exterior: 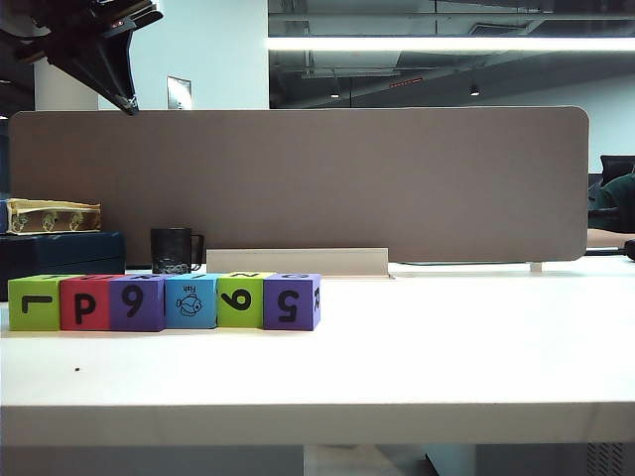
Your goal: Select the appropriate blocks from the scattered letter blocks on the table and arrange them in a row to spell out "TURING".
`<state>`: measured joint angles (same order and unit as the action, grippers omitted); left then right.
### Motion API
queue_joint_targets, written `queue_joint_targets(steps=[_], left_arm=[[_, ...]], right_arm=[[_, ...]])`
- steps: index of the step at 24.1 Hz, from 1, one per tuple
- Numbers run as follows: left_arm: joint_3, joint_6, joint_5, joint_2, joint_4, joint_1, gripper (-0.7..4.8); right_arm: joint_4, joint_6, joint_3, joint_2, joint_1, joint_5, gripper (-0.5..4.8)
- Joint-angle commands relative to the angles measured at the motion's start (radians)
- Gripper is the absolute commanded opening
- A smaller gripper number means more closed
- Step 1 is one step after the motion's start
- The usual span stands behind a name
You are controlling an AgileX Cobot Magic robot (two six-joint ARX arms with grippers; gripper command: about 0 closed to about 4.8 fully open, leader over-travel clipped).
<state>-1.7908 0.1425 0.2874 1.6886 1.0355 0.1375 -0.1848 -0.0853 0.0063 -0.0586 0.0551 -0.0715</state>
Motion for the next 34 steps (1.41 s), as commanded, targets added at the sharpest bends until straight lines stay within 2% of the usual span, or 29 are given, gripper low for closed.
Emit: queue_joint_targets(steps=[1,34], left_arm=[[-0.004,0.007,0.005,-0.004,-0.005,-0.001,-0.05],[-0.004,0.008,-0.001,-0.005,-0.006,-0.001,-0.05]], right_arm=[[0.004,0.006,-0.005,0.013,0.002,-0.001,-0.01],[0.007,0.011,-0.005,0.044,0.003,-0.001,-0.01]])
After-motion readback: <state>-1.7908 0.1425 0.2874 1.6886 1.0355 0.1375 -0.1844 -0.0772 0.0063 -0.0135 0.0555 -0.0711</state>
